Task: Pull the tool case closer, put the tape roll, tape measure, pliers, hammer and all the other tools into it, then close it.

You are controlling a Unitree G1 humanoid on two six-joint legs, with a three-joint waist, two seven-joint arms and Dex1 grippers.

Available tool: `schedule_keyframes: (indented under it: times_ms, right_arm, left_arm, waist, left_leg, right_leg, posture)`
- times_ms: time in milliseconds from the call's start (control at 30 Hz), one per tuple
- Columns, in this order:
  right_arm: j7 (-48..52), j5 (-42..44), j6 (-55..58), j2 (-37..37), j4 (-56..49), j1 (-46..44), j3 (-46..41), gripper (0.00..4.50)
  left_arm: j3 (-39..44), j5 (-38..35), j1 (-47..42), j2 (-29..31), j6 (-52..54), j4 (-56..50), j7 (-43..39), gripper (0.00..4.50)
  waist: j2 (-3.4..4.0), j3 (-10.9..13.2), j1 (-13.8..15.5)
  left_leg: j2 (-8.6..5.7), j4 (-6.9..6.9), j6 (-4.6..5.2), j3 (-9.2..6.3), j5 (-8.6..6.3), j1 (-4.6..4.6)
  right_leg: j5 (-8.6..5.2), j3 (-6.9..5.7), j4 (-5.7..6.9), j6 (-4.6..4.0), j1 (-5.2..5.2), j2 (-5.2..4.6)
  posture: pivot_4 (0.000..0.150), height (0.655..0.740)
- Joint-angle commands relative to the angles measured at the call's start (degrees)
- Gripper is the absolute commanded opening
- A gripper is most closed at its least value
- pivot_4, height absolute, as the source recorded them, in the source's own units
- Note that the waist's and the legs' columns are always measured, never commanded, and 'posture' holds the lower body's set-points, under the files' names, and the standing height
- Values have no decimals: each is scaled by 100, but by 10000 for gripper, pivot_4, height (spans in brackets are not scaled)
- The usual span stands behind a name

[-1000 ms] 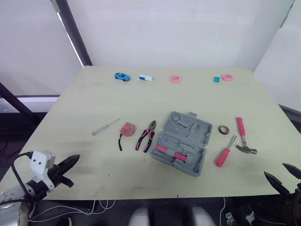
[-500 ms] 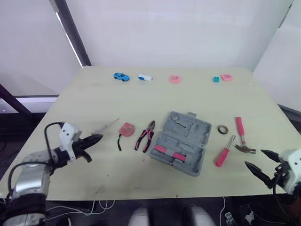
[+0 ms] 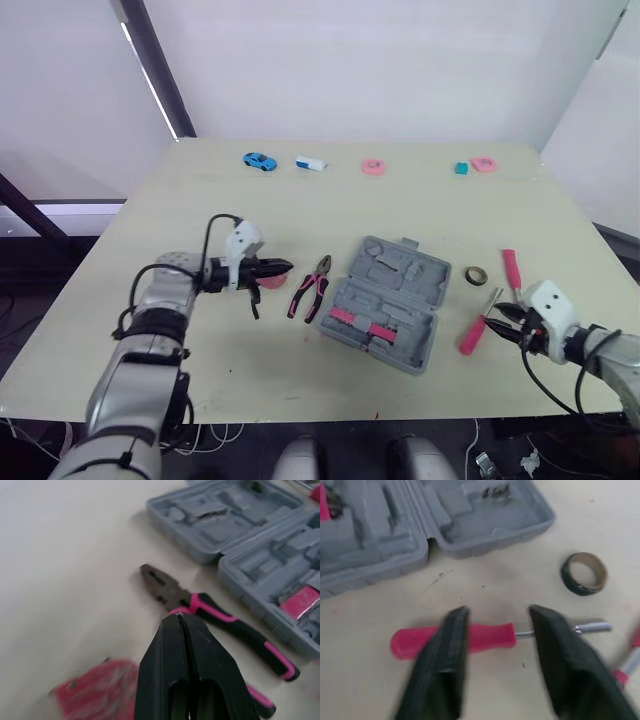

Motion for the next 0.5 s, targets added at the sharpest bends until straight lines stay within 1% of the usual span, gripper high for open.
schedule_keyframes:
  times_ms: [33, 233, 300, 400, 500]
  right_arm:
    - [-14, -160, 17, 36, 115, -357, 186, 758]
    - [36, -510, 103, 96, 365, -825, 717, 758]
    - [50, -598, 135, 113, 388, -925, 851, 758]
    - [79, -744, 171, 111, 376, -1012, 1054, 758]
    - [49, -827, 193, 164, 390, -1095, 1171, 758]
  left_arm:
    - [-50, 215, -468, -94, -381, 559, -24, 0]
    - [-229, 713, -951, -467, -720, 1335, 283, 0]
    - [-277, 842, -1023, -570, -782, 1457, 318, 0]
    - [-278, 986, -1120, -719, -807, 1595, 448, 0]
    - [-294, 1117, -1188, -825, -797, 1717, 612, 0]
  waist:
    - [0, 0, -6]
    - [0, 0, -2]
    - [0, 0, -1]
    - [0, 0, 2]
    - [0, 0, 3]
  left_leg:
    - [0, 3, 0, 1, 0, -1]
    - [-1, 19, 0, -1, 0, -10]
    - [-1, 22, 0, -7, 0, -19]
    - [-1, 34, 0, -15, 0, -62]
    - [-1, 35, 1, -14, 1, -65]
  right_leg:
    - [0, 1, 0, 1, 0, 0]
    - [1, -2, 5, 3, 0, -1]
    - [2, -8, 5, 4, -4, -1]
    - [3, -15, 19, 4, -48, -1]
    - [4, -15, 20, 5, -51, -1]
  posture:
    - [1500, 7400]
    - [1500, 7400]
    - [1500, 7400]
    - [1500, 7400]
    - [1500, 7400]
